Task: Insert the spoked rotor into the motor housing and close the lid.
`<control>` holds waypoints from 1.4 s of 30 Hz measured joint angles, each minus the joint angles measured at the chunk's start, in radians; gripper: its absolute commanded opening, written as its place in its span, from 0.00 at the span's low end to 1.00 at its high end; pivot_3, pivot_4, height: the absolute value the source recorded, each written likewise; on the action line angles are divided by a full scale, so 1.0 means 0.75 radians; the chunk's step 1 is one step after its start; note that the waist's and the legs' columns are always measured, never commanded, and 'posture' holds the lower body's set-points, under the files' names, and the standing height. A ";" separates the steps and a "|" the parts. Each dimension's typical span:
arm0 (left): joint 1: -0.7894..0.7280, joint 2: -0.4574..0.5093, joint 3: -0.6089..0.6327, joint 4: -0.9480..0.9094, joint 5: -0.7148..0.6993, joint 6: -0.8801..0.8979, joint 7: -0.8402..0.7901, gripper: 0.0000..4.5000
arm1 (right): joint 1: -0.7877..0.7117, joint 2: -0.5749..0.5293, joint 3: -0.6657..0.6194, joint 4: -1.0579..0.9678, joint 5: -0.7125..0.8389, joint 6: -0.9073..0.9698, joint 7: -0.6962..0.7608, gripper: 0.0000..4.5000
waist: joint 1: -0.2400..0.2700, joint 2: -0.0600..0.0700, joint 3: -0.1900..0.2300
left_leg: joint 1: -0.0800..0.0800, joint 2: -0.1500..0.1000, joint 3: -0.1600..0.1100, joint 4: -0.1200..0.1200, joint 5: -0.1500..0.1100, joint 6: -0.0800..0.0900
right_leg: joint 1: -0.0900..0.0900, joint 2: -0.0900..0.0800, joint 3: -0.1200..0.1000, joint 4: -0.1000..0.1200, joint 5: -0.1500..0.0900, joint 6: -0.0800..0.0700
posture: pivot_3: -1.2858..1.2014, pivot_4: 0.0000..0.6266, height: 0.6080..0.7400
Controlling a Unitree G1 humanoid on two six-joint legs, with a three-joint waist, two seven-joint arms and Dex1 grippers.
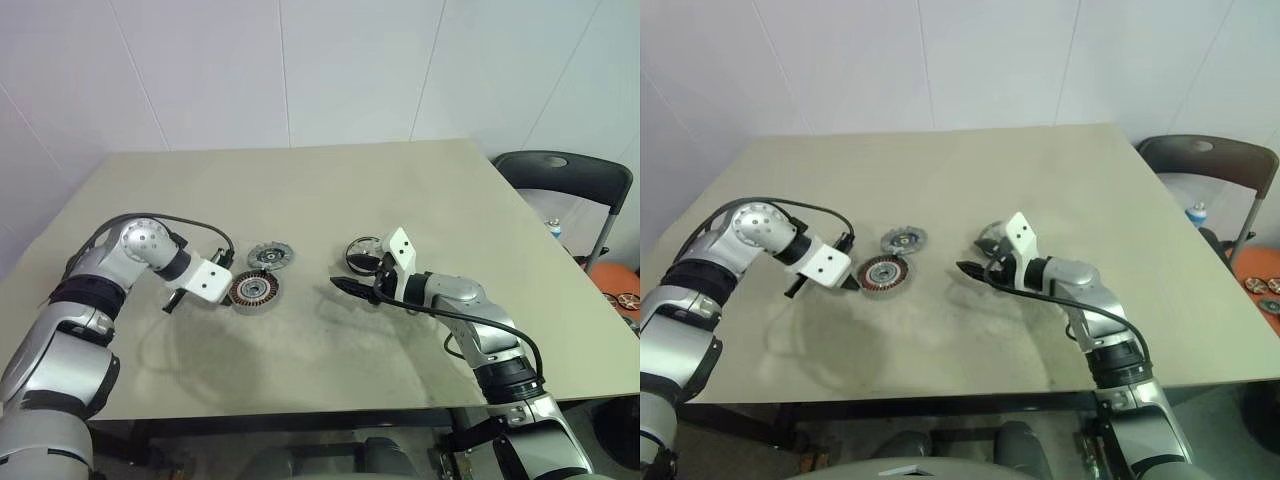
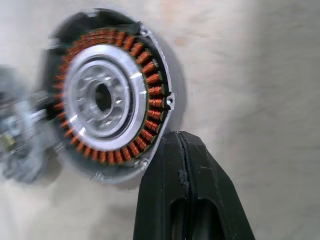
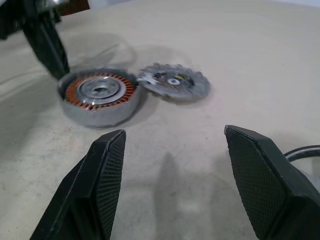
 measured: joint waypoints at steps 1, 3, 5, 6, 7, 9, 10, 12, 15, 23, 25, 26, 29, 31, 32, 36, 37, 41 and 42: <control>-0.019 0.003 0.004 0.003 0.000 -0.009 -0.002 0.01 | 0.000 0.000 0.000 0.000 0.000 0.000 0.000 0.74 | 0.000 0.000 0.000 | 0.000 0.000 0.000 0.000 0.000 0.000 | 0.000 0.000 0.000 0.000 0.000 0.000 | 0.52 0.00 1.00; -0.041 0.014 0.007 0.004 -0.001 -0.018 -0.024 0.01 | 0.000 0.000 0.000 0.000 0.000 0.000 0.000 0.74 | -0.002 0.000 0.000 | 0.000 0.000 0.000 0.000 0.000 0.000 | 0.000 0.000 0.000 0.000 0.000 0.000 | 0.52 0.00 1.00; -0.042 0.026 0.008 0.005 -0.002 -0.016 -0.049 0.01 | 0.000 -0.002 0.000 0.000 0.000 0.000 0.000 0.74 | -0.006 0.000 0.000 | 0.000 0.000 0.000 -0.001 0.000 0.000 | 0.000 0.000 0.000 0.000 0.000 0.000 | 0.52 0.00 1.00; -0.041 0.026 0.008 0.004 -0.004 -0.013 -0.066 0.01 | 0.000 -0.004 0.000 0.000 0.000 0.000 0.000 0.74 | -0.007 0.000 0.000 | 0.000 0.000 0.000 -0.001 0.000 0.000 | 0.000 0.000 0.000 0.000 0.000 0.000 | 0.52 0.00 1.00; -0.040 0.027 0.009 0.003 -0.009 -0.010 -0.082 0.01 | 0.000 -0.004 0.000 0.000 0.000 0.000 0.000 0.74 | -0.007 0.000 0.000 | 0.000 0.000 0.000 -0.001 0.000 0.000 | -0.001 0.000 0.000 0.000 0.000 0.000 | 0.52 0.00 1.00; -0.031 0.030 0.014 -0.006 -0.027 -0.008 -0.104 0.01 | 0.000 -0.004 0.000 0.000 0.000 0.000 0.001 0.74 | -0.007 0.000 0.000 | 0.000 0.000 0.000 -0.001 0.000 0.000 | -0.001 0.000 0.000 0.000 0.000 0.000 | 0.52 0.00 1.00; -0.026 0.034 0.016 -0.007 -0.029 -0.008 -0.113 0.01 | -0.001 -0.004 0.000 0.000 -0.001 0.000 0.000 0.74 | -0.007 0.000 0.000 | 0.000 0.000 0.000 -0.001 0.000 0.000 | -0.001 0.000 0.000 0.000 0.000 0.000 | 0.52 0.00 1.00; -0.017 0.044 0.017 -0.009 -0.029 -0.004 -0.123 0.01 | -0.002 -0.003 0.000 0.004 -0.001 -0.001 0.001 0.74 | -0.007 0.000 0.000 | 0.000 0.000 0.000 -0.001 0.000 0.000 | -0.001 0.000 0.000 0.000 0.000 0.000 | 0.52 0.00 1.00; -0.008 0.074 0.020 -0.028 -0.037 0.043 -0.149 0.01 | -0.008 -0.003 0.002 0.019 -0.003 -0.001 0.003 0.74 | -0.007 0.000 0.000 | 0.000 0.000 0.000 -0.001 0.000 0.000 | -0.001 0.000 0.000 0.000 0.000 0.000 | 0.52 0.00 1.00; -0.027 0.152 0.058 0.022 -0.011 0.070 -0.074 0.01 | -0.010 -0.003 0.003 0.022 -0.010 -0.001 0.006 0.74 | -0.004 0.000 0.000 | 0.000 0.000 0.000 -0.001 0.000 0.000 | -0.001 0.000 0.000 0.000 0.000 0.000 | 0.52 0.00 1.00; -0.016 0.153 0.095 0.020 -0.038 0.073 -0.064 0.01 | -0.009 -0.002 0.005 0.021 -0.010 0.000 0.009 0.74 | -0.004 0.000 0.000 | 0.000 0.000 0.000 -0.001 0.000 0.000 | -0.001 0.000 0.000 0.000 0.000 0.000 | 0.52 0.00 1.00; -0.003 0.154 0.113 0.018 -0.059 0.073 -0.068 0.01 | -0.009 -0.002 0.006 0.021 -0.010 0.000 0.010 0.74 | -0.005 0.000 0.000 | 0.000 0.000 0.000 -0.001 0.000 0.000 | -0.001 0.000 0.000 0.000 0.000 0.000 | 0.52 0.00 1.00; 0.076 0.154 0.157 -0.022 -0.127 0.042 -0.090 0.01 | -0.006 -0.003 0.006 0.020 -0.010 0.001 0.014 0.74 | -0.007 0.000 0.000 | 0.000 0.000 0.000 -0.001 0.000 0.000 | -0.001 0.000 0.000 0.000 0.000 0.000 | 0.52 0.00 1.00; 0.111 0.145 0.169 -0.053 -0.142 0.052 -0.074 0.01 | -0.004 -0.003 0.006 0.020 -0.010 0.001 0.015 0.74 | -0.005 0.000 0.000 | 0.000 0.000 0.000 -0.001 0.000 0.000 | -0.001 0.000 0.000 0.001 0.000 0.000 | 0.52 0.00 1.00; 0.122 0.138 0.170 -0.069 -0.145 0.059 -0.061 0.05 | -0.004 -0.003 0.007 0.020 -0.010 0.001 0.015 0.74 | -0.005 0.000 0.000 | 0.000 0.000 0.000 -0.001 0.000 0.000 | -0.001 0.000 0.000 0.001 0.000 0.000 | 0.52 0.00 1.00; 0.161 0.131 0.167 -0.098 -0.115 -0.003 0.004 0.27 | -0.004 -0.003 0.011 0.020 -0.010 0.006 0.021 0.74 | -0.004 0.000 0.000 | 0.000 0.000 0.000 -0.001 0.000 0.000 | -0.001 0.000 0.000 0.002 0.000 0.000 | 0.52 0.00 1.00; 0.171 0.131 0.163 -0.098 -0.098 -0.031 0.020 0.35 | -0.005 -0.003 0.012 0.020 -0.010 0.008 0.025 0.74 | -0.004 0.000 0.000 | 0.000 0.000 0.000 -0.001 0.000 0.000 | -0.001 0.000 0.000 0.002 0.000 0.000 | 0.52 0.00 1.00; 0.211 0.139 0.103 -0.081 0.016 -0.193 0.083 0.64 | -0.005 -0.006 0.013 0.020 -0.011 0.017 0.037 0.74 | -0.005 0.000 0.000 | 0.000 0.000 0.002 -0.001 0.000 0.000 | -0.002 0.000 0.001 0.002 0.000 0.000 | 0.52 0.00 1.00; 0.222 0.144 0.089 -0.071 0.036 -0.220 0.086 0.64 | -0.005 -0.009 0.013 0.020 -0.011 0.019 0.040 0.74 | -0.005 -0.001 0.000 | 0.000 0.000 0.002 -0.001 0.000 0.000 | -0.002 0.000 0.001 0.002 0.000 0.000 | 0.52 0.00 1.00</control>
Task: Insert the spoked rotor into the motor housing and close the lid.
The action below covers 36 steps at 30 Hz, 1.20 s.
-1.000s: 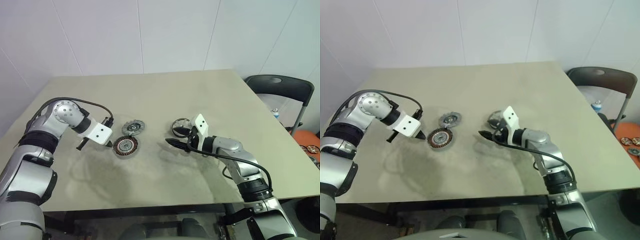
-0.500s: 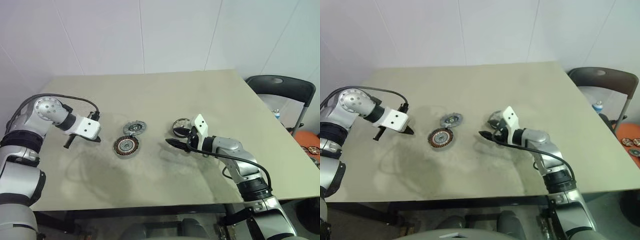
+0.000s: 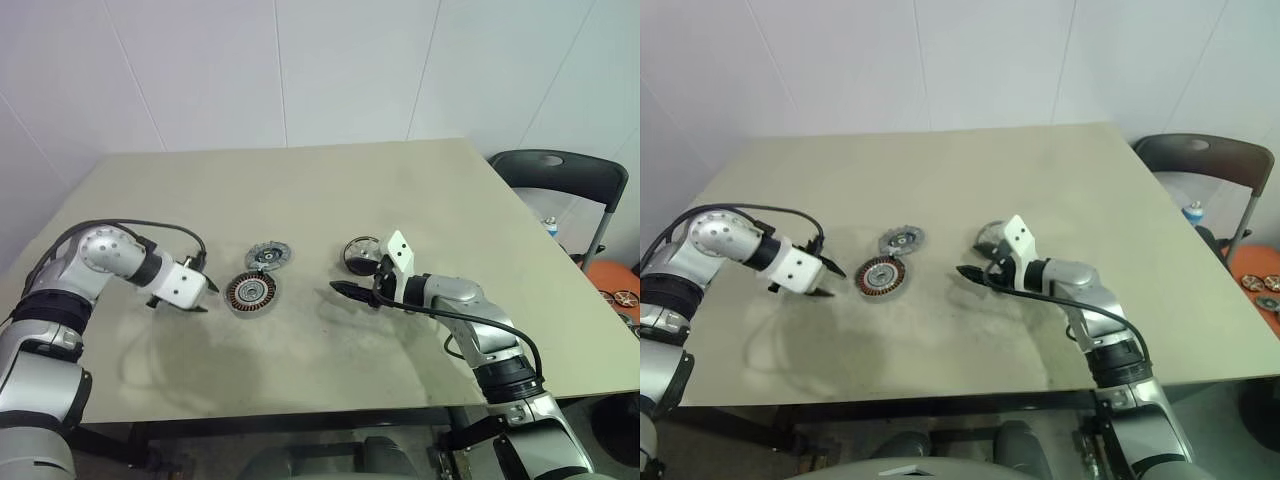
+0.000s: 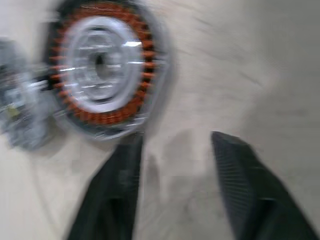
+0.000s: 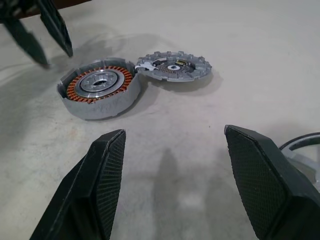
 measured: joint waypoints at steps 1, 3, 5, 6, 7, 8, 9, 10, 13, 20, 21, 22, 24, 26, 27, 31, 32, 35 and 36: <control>0.004 0.003 -0.011 0.006 0.008 -0.013 -0.001 0.64 | 0.000 -0.002 0.000 0.000 0.000 0.002 0.001 0.74 | 0.001 0.000 0.000 | 0.000 0.000 0.000 0.000 0.000 0.000 | 0.000 0.000 0.000 0.000 0.000 0.000 | 0.52 0.00 1.00; 0.005 0.006 -0.023 0.009 0.014 -0.039 0.000 0.64 | 0.001 -0.004 0.000 -0.002 0.000 0.008 0.000 0.74 | 0.003 0.000 0.000 | 0.000 0.000 0.000 0.000 0.000 0.000 | 0.000 0.000 0.000 0.000 0.000 0.000 | 0.52 0.00 1.00; 0.000 0.005 -0.028 0.020 0.026 -0.062 0.011 0.64 | 0.005 -0.003 0.002 -0.011 0.000 0.010 -0.001 0.74 | 0.006 -0.001 0.000 | 0.000 0.000 0.000 0.000 0.000 0.000 | 0.000 0.000 0.000 0.000 0.000 0.000 | 0.52 0.00 1.00; -0.013 0.000 -0.031 0.035 0.033 -0.070 0.021 0.64 | 0.009 -0.003 0.002 -0.015 0.000 0.010 -0.001 0.74 | 0.006 -0.001 -0.001 | 0.000 0.000 0.000 0.000 0.000 0.000 | 0.001 0.000 0.000 0.000 0.000 0.000 | 0.52 0.00 1.00; -0.029 -0.005 -0.033 0.049 0.040 -0.082 0.035 0.64 | 0.013 -0.003 0.003 -0.018 0.000 0.012 -0.002 0.74 | 0.006 -0.001 -0.001 | 0.000 0.000 0.000 0.001 0.000 0.000 | 0.001 0.000 0.000 0.000 0.000 0.000 | 0.52 0.00 1.00; -0.046 -0.010 -0.035 0.059 0.048 -0.093 0.046 0.64 | 0.017 -0.003 0.003 -0.021 0.000 0.013 -0.003 0.74 | 0.006 -0.002 -0.001 | 0.000 0.000 0.000 0.001 0.000 0.000 | 0.001 0.000 0.000 0.000 0.000 0.000 | 0.52 0.00 1.00; -0.069 -0.017 -0.036 0.076 0.060 -0.109 0.071 0.64 | 0.021 -0.003 0.004 -0.027 0.000 0.015 -0.003 0.74 | 0.005 -0.002 -0.001 | 0.000 0.000 0.000 0.001 0.000 0.000 | 0.001 0.000 0.000 0.000 0.000 0.000 | 0.52 0.00 1.00; -0.100 -0.029 -0.035 0.100 0.070 -0.126 0.105 0.64 | 0.028 -0.004 0.004 -0.034 0.000 0.017 -0.004 0.74 | 0.005 -0.002 -0.001 | 0.000 0.000 0.000 0.001 0.000 0.000 | 0.001 0.000 0.000 0.000 0.000 0.000 | 0.52 0.00 1.00; -0.154 -0.061 -0.031 0.151 0.080 -0.171 0.183 0.64 | 0.040 -0.008 0.006 -0.056 0.000 0.028 -0.005 0.74 | 0.004 -0.002 -0.001 | 0.000 0.000 0.000 0.001 0.000 0.000 | 0.001 0.000 0.000 0.000 0.000 0.000 | 0.52 0.00 1.00; -0.154 -0.099 0.014 0.185 -0.062 -0.137 0.116 0.91 | 0.053 -0.022 0.007 -0.066 0.000 0.038 -0.011 0.74 | -0.001 -0.003 -0.002 | 0.000 0.000 0.000 0.000 0.000 0.000 | 0.000 0.000 0.000 0.000 0.000 0.000 | 0.52 0.00 1.00; -0.147 -0.104 0.033 0.185 -0.099 -0.129 0.107 0.98 | 0.054 -0.021 0.009 -0.067 0.000 0.039 -0.011 0.74 | -0.001 -0.003 -0.002 | 0.000 0.000 0.000 0.000 0.000 0.000 | 0.000 0.000 0.000 0.000 0.000 0.000 | 0.52 0.00 1.00; -0.143 -0.108 0.043 0.185 -0.118 -0.129 0.111 0.99 | 0.054 -0.021 0.010 -0.068 0.000 0.040 -0.011 0.74 | 0.000 -0.003 -0.002 | 0.000 0.000 0.000 0.001 0.000 0.000 | 0.000 0.000 0.000 0.000 0.000 0.000 | 0.52 0.00 1.00; -0.117 -0.114 0.079 0.173 -0.173 -0.103 0.094 0.99 | 0.054 -0.021 0.015 -0.072 0.000 0.040 -0.011 0.74 | -0.001 -0.003 -0.002 | 0.000 0.000 0.000 0.000 0.000 0.000 | 0.000 0.000 0.000 0.000 0.000 0.000 | 0.52 0.00 1.00; -0.090 -0.114 0.084 0.157 -0.216 -0.064 0.050 0.99 | 0.055 -0.021 0.016 -0.075 0.000 0.040 -0.010 0.74 | -0.002 -0.003 -0.002 | 0.000 0.000 0.000 0.000 0.000 0.000 | 0.000 0.000 0.000 0.000 0.000 0.000 | 0.52 0.00 1.00; -0.078 -0.113 0.084 0.152 -0.226 -0.053 0.029 0.99 | 0.055 -0.021 0.016 -0.075 0.000 0.041 -0.010 0.74 | -0.002 -0.003 -0.002 | 0.000 0.000 0.000 0.000 0.000 0.000 | 0.000 0.000 0.000 0.000 0.000 0.000 | 0.52 0.00 1.00; -0.042 -0.093 0.084 0.115 -0.251 -0.017 -0.044 0.99 | 0.055 -0.022 0.017 -0.075 0.000 0.041 -0.008 0.74 | 0.000 -0.003 -0.002 | 0.000 0.000 0.000 0.001 0.000 0.000 | 0.000 0.000 0.000 0.000 0.000 0.000 | 0.52 0.00 1.00; -0.040 -0.092 0.085 0.102 -0.265 0.001 -0.063 0.99 | 0.055 -0.022 0.017 -0.075 0.000 0.041 -0.007 0.74 | 0.000 -0.003 -0.002 | 0.000 0.000 0.000 0.001 0.000 0.000 | 0.000 0.000 0.000 0.000 0.000 0.000 | 0.52 0.00 1.00; -0.029 -0.092 0.086 0.053 -0.297 0.032 -0.113 0.99 | 0.055 -0.021 0.020 -0.075 0.000 0.041 -0.005 0.74 | 0.003 -0.004 -0.002 | 0.000 0.000 0.000 0.001 0.000 0.000 | 0.000 0.000 0.000 0.000 0.000 0.000 | 0.52 0.00 1.00; -0.021 -0.092 0.086 0.036 -0.311 0.044 -0.136 0.99 | 0.055 -0.021 0.024 -0.075 0.000 0.041 -0.004 0.74 | 0.002 -0.004 -0.002 | 0.000 0.000 0.000 0.001 0.000 0.000 | 0.000 0.000 0.000 0.000 0.000 0.000 | 0.52 0.00 1.00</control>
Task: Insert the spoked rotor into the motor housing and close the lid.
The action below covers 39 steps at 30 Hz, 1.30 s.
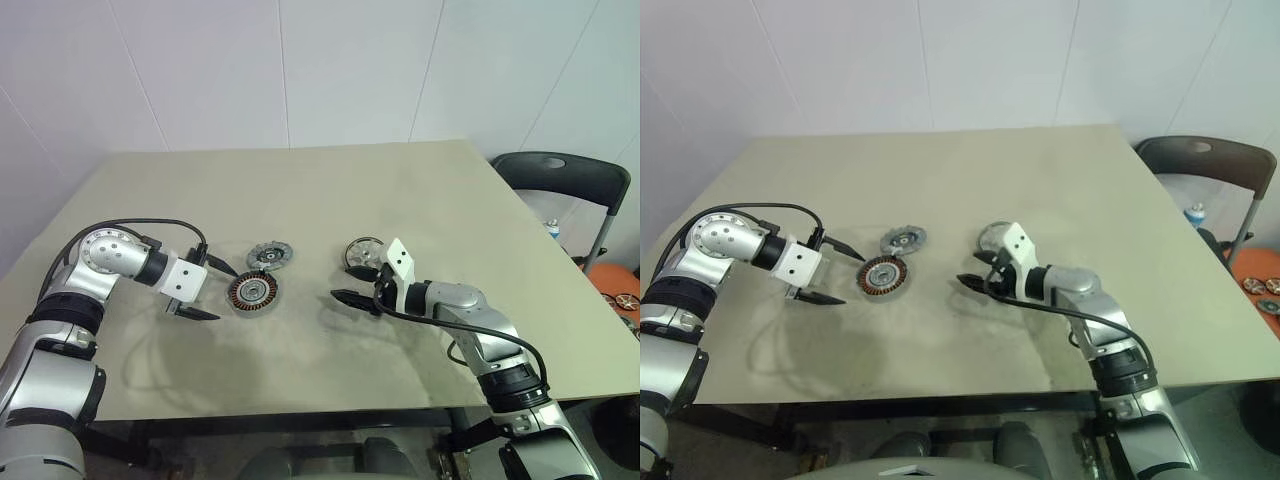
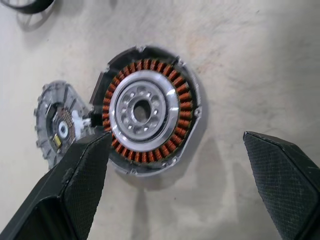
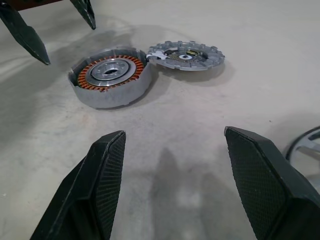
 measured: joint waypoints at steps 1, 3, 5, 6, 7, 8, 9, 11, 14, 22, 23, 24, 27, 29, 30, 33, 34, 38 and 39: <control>0.009 -0.001 0.000 -0.011 -0.013 0.011 -0.019 0.99 | 0.000 0.000 0.004 0.000 0.000 0.000 0.000 0.74 | 0.000 0.000 0.000 | 0.000 0.000 0.000 0.000 0.000 0.000 | 0.000 0.000 0.000 0.000 0.000 0.000 | 0.52 0.00 1.00; 0.010 -0.002 -0.002 -0.026 -0.018 0.016 -0.064 0.99 | 0.000 0.000 0.006 0.000 0.000 0.000 -0.001 0.74 | -0.002 0.000 0.000 | 0.000 0.000 0.000 0.000 0.000 0.000 | 0.000 0.000 0.000 0.000 0.000 0.000 | 0.52 0.00 1.00; 0.010 -0.003 -0.004 -0.030 -0.019 0.022 -0.091 0.99 | 0.000 0.001 0.007 0.000 0.000 0.000 -0.003 0.74 | -0.002 0.000 0.000 | 0.000 0.000 0.000 0.000 0.000 0.000 | 0.000 0.000 0.000 0.000 0.000 0.000 | 0.52 0.00 1.00; 0.009 -0.003 -0.014 -0.031 -0.021 0.023 -0.102 0.99 | 0.000 0.001 0.007 0.000 0.000 0.000 -0.005 0.74 | -0.001 0.000 0.000 | 0.000 0.000 0.000 0.000 0.000 0.000 | 0.000 0.000 0.000 0.000 0.000 0.000 | 0.52 0.00 1.00; 0.008 -0.003 -0.033 -0.031 -0.026 0.025 -0.111 0.99 | 0.001 0.001 0.007 -0.001 0.000 0.002 -0.007 0.74 | 0.000 0.000 0.000 | 0.000 0.000 0.000 0.000 0.000 0.000 | 0.000 0.000 0.000 0.000 0.000 0.000 | 0.52 0.00 1.00; 0.003 -0.003 -0.061 -0.030 -0.028 0.024 -0.116 0.99 | 0.003 0.001 0.007 -0.003 0.000 0.007 -0.008 0.74 | 0.000 0.000 0.000 | 0.000 0.000 0.000 0.000 0.000 0.000 | 0.000 0.000 0.000 0.000 0.000 0.000 | 0.52 0.00 1.00; -0.010 -0.004 -0.093 -0.023 -0.027 0.018 -0.117 0.99 | 0.006 0.002 0.007 -0.004 0.000 0.011 -0.008 0.74 | 0.000 0.000 0.000 | 0.000 0.000 0.000 0.000 0.000 0.000 | 0.000 0.000 0.000 0.000 0.000 0.000 | 0.52 0.00 1.00; -0.050 -0.004 -0.140 -0.009 -0.025 0.010 -0.118 0.99 | 0.013 0.004 0.012 -0.006 0.000 0.018 -0.010 0.74 | 0.003 -0.001 0.000 | 0.000 0.000 0.000 0.000 0.000 0.000 | 0.000 0.000 0.000 0.000 0.000 0.000 | 0.52 0.00 1.00; -0.132 -0.004 -0.214 0.020 -0.015 0.012 -0.118 0.99 | 0.019 0.009 0.014 -0.011 0.001 0.024 -0.017 0.74 | 0.003 -0.001 0.000 | 0.000 0.000 0.000 0.001 0.000 0.000 | 0.000 0.000 0.000 0.000 0.000 0.000 | 0.52 0.00 1.00; -0.237 -0.047 -0.339 0.143 0.063 0.017 -0.118 0.99 | 0.064 0.021 0.019 -0.049 0.001 0.024 -0.047 0.74 | -0.002 -0.001 0.000 | 0.000 0.000 0.000 -0.001 0.000 0.000 | -0.001 0.000 0.000 0.000 0.000 0.000 | 0.52 0.00 1.00; -0.238 -0.050 -0.343 0.151 0.067 0.018 -0.118 0.99 | 0.070 0.021 0.019 -0.053 0.001 0.025 -0.049 0.74 | -0.001 -0.001 0.000 | 0.000 0.000 0.000 0.000 0.000 0.000 | -0.001 0.000 0.000 0.000 0.000 0.000 | 0.52 0.00 1.00; -0.241 -0.057 -0.345 0.166 0.077 0.014 -0.118 0.99 | 0.072 0.022 0.019 -0.057 0.001 0.025 -0.052 0.74 | 0.000 -0.001 0.000 | 0.000 0.000 0.000 0.000 0.000 0.000 | 0.000 0.000 0.000 0.000 0.000 0.000 | 0.52 0.00 1.00; -0.243 -0.087 -0.344 0.194 0.111 0.007 -0.118 0.99 | 0.079 0.022 0.019 -0.074 0.001 0.026 -0.062 0.74 | 0.002 -0.001 0.000 | 0.000 0.000 0.000 0.000 0.000 0.000 | 0.000 0.000 0.000 0.000 0.000 0.000 | 0.52 0.00 1.00; -0.243 -0.106 -0.343 0.205 0.134 0.005 -0.118 0.99 | 0.084 0.022 0.019 -0.084 0.002 0.026 -0.064 0.74 | 0.001 -0.001 0.000 | 0.000 0.000 0.000 0.001 0.000 0.000 | 0.000 0.000 0.000 0.000 0.000 0.000 | 0.52 0.00 1.00; -0.243 -0.112 -0.339 0.211 0.145 0.001 -0.117 0.99 | 0.084 0.021 0.019 -0.085 0.002 0.026 -0.065 0.74 | 0.001 -0.001 0.000 | 0.000 0.000 0.000 0.001 0.000 0.000 | 0.000 0.000 0.000 0.000 0.000 0.000 | 0.52 0.00 1.00; -0.243 -0.121 -0.319 0.225 0.179 -0.022 -0.104 0.99 | 0.089 0.012 0.019 -0.085 0.002 0.028 -0.065 0.74 | 0.002 -0.001 0.000 | 0.000 0.000 0.000 0.001 0.000 0.000 | 0.001 0.000 0.000 0.000 0.000 0.000 | 0.52 0.00 1.00; -0.243 -0.125 -0.313 0.233 0.192 -0.023 -0.095 0.99 | 0.089 0.008 0.019 -0.085 0.002 0.029 -0.065 0.74 | 0.003 -0.001 0.000 | 0.001 0.000 0.000 0.001 0.000 0.000 | 0.002 0.000 0.000 0.000 0.000 0.000 | 0.52 0.00 1.00; -0.246 -0.131 -0.293 0.271 0.248 -0.043 -0.032 0.99 | 0.089 0.007 0.019 -0.085 0.002 0.035 -0.065 0.74 | 0.011 -0.001 -0.001 | 0.003 0.000 -0.001 0.003 0.000 0.000 | 0.005 0.000 -0.001 0.000 0.000 0.000 | 0.52 0.00 1.00; -0.247 -0.132 -0.289 0.280 0.261 -0.045 -0.017 0.99 | 0.089 0.007 0.019 -0.085 0.002 0.036 -0.065 0.74 | 0.013 -0.001 -0.001 | 0.003 0.000 0.000 0.004 0.000 0.000 | 0.006 0.000 -0.001 0.000 0.000 0.000 | 0.52 0.00 1.00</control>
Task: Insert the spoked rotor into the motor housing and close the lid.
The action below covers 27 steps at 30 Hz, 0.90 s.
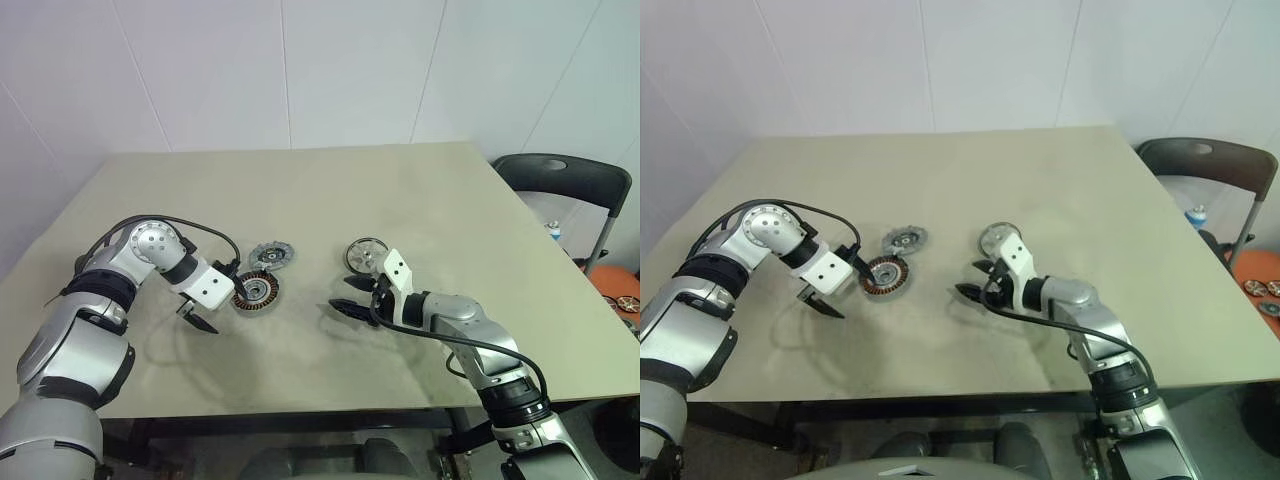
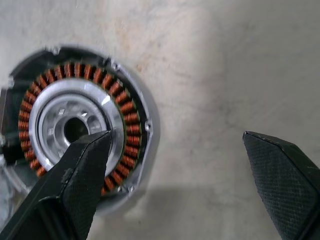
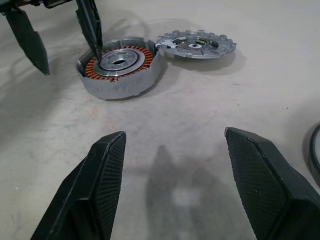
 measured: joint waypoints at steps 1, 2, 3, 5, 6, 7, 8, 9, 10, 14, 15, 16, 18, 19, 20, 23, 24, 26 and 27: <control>-0.001 -0.002 0.004 0.003 0.010 -0.001 0.009 0.99 | 0.000 -0.001 0.000 0.000 0.000 0.001 0.000 0.74 | 0.002 0.000 0.000 | 0.000 0.000 0.000 0.000 0.000 0.000 | 0.000 0.000 0.000 0.000 0.000 0.000 | 0.52 0.00 1.00; -0.004 -0.006 0.006 0.009 0.021 -0.004 0.020 0.99 | 0.000 -0.003 0.000 -0.001 0.000 0.002 0.000 0.74 | 0.006 0.000 0.000 | 0.000 0.000 0.000 0.001 0.000 0.000 | 0.000 0.000 0.000 0.000 0.000 0.000 | 0.52 0.00 1.00; -0.006 -0.009 0.006 0.010 0.031 -0.008 0.028 0.99 | 0.000 -0.005 0.000 -0.001 0.000 0.003 0.001 0.74 | 0.010 0.000 0.000 | 0.000 0.000 0.000 0.001 0.000 0.000 | 0.000 0.000 0.000 0.000 0.000 0.000 | 0.52 0.00 1.00; -0.009 -0.014 0.007 0.011 0.058 -0.028 0.054 0.95 | 0.000 -0.010 0.000 -0.001 0.001 0.006 0.001 0.74 | 0.019 0.000 0.000 | 0.000 0.000 0.000 0.000 0.000 0.000 | 0.000 0.000 0.000 0.000 0.000 0.000 | 0.52 0.00 1.00; -0.010 -0.017 0.008 0.012 0.068 -0.037 0.068 0.91 | -0.001 -0.011 0.000 -0.001 0.001 0.007 0.002 0.74 | 0.022 0.000 0.000 | 0.000 0.000 0.000 0.000 0.000 0.000 | 0.000 0.000 0.000 0.000 0.000 0.000 | 0.52 0.00 1.00; -0.010 -0.021 0.009 0.013 0.077 -0.041 0.082 0.87 | -0.002 -0.011 0.000 -0.001 0.001 0.008 0.002 0.74 | 0.023 0.000 -0.001 | 0.000 0.000 0.000 0.000 0.000 0.000 | 0.000 0.000 0.000 0.000 0.000 0.000 | 0.52 0.00 1.00; -0.013 -0.025 0.009 0.016 0.088 -0.046 0.098 0.81 | -0.004 -0.011 0.000 -0.001 0.001 0.009 0.002 0.74 | 0.024 0.000 -0.001 | 0.000 0.000 0.000 0.000 0.000 0.000 | 0.000 0.000 0.000 0.000 0.000 0.000 | 0.52 0.00 1.00; -0.019 -0.029 0.009 0.019 0.105 -0.056 0.119 0.74 | -0.007 -0.011 0.000 -0.001 0.002 0.010 0.002 0.74 | 0.023 -0.001 -0.001 | 0.000 0.000 0.000 0.000 0.000 0.000 | 0.000 0.000 0.000 0.000 0.000 0.000 | 0.52 0.00 1.00; -0.025 -0.032 0.009 0.024 0.115 -0.059 0.131 0.67 | -0.009 -0.011 0.000 -0.001 0.002 0.010 0.002 0.74 | 0.022 -0.001 -0.001 | 0.000 0.000 0.001 0.000 0.000 0.000 | 0.000 0.000 0.000 0.000 0.000 0.000 | 0.52 0.00 1.00; -0.036 -0.041 0.010 0.040 0.151 -0.085 0.183 0.61 | -0.009 -0.013 0.000 -0.001 0.002 0.010 0.000 0.74 | 0.022 0.000 -0.001 | 0.000 0.000 0.001 0.000 0.000 0.000 | 0.000 0.000 0.000 0.000 0.000 0.000 | 0.52 0.00 1.00; -0.036 -0.041 0.010 0.042 0.158 -0.092 0.191 0.61 | -0.009 -0.014 0.000 -0.001 0.002 0.010 -0.001 0.74 | 0.023 0.000 -0.002 | 0.000 0.000 0.000 0.000 0.000 0.000 | 0.000 0.000 0.000 0.000 0.000 0.000 | 0.52 0.00 1.00; -0.036 -0.042 0.010 0.046 0.161 -0.095 0.196 0.61 | -0.009 -0.014 0.000 -0.001 0.003 0.010 -0.002 0.74 | 0.024 0.000 -0.002 | 0.000 0.000 0.000 0.000 0.000 0.000 | 0.001 0.000 0.000 0.000 0.000 0.000 | 0.52 0.00 1.00; -0.037 -0.044 0.011 0.057 0.164 -0.098 0.204 0.61 | -0.009 -0.014 0.000 -0.001 0.004 0.010 -0.004 0.74 | 0.024 0.000 -0.002 | 0.001 0.000 0.000 0.001 0.000 0.000 | 0.002 0.000 0.000 0.000 0.000 0.000 | 0.52 0.00 1.00; -0.038 -0.045 0.011 0.064 0.166 -0.102 0.206 0.57 | -0.009 -0.015 0.000 -0.001 0.005 0.010 -0.005 0.74 | 0.023 0.000 -0.002 | 0.001 0.000 0.001 0.001 0.000 0.000 | 0.002 0.000 0.000 0.000 0.000 0.000 | 0.52 0.00 1.00; -0.039 -0.045 0.011 0.067 0.169 -0.108 0.211 0.53 | -0.009 -0.015 0.000 -0.002 0.008 0.010 -0.007 0.74 | 0.023 0.000 -0.002 | 0.001 0.000 0.001 0.001 0.000 0.000 | 0.002 0.000 0.000 0.000 0.000 0.000 | 0.52 0.00 1.00; -0.047 -0.050 0.014 0.071 0.176 -0.110 0.235 0.36 | -0.009 -0.017 -0.001 -0.008 0.010 0.010 -0.011 0.74 | 0.020 -0.001 -0.002 | 0.001 0.000 0.000 0.000 0.000 0.000 | 0.002 0.000 0.000 0.000 0.000 0.000 | 0.52 0.00 1.00; -0.051 -0.050 0.014 0.072 0.185 -0.114 0.247 0.36 | -0.009 -0.018 -0.001 -0.009 0.011 0.010 -0.012 0.74 | 0.020 0.000 -0.002 | 0.001 0.000 0.000 0.000 0.000 0.000 | 0.002 0.000 0.000 0.000 0.000 0.000 | 0.52 0.00 1.00; -0.054 -0.052 0.014 0.077 0.195 -0.117 0.257 0.36 | -0.009 -0.022 -0.002 -0.009 0.011 0.011 -0.013 0.74 | 0.021 0.000 -0.003 | 0.001 0.000 0.000 -0.001 0.000 0.000 | 0.001 0.000 0.000 0.000 0.000 0.000 | 0.52 0.00 1.00; -0.054 -0.053 0.015 0.080 0.196 -0.117 0.260 0.36 | -0.009 -0.022 -0.002 -0.009 0.011 0.011 -0.014 0.74 | 0.022 0.000 -0.003 | 0.001 0.000 0.000 -0.001 0.000 0.000 | 0.001 0.000 0.000 0.000 0.000 0.000 | 0.52 0.00 1.00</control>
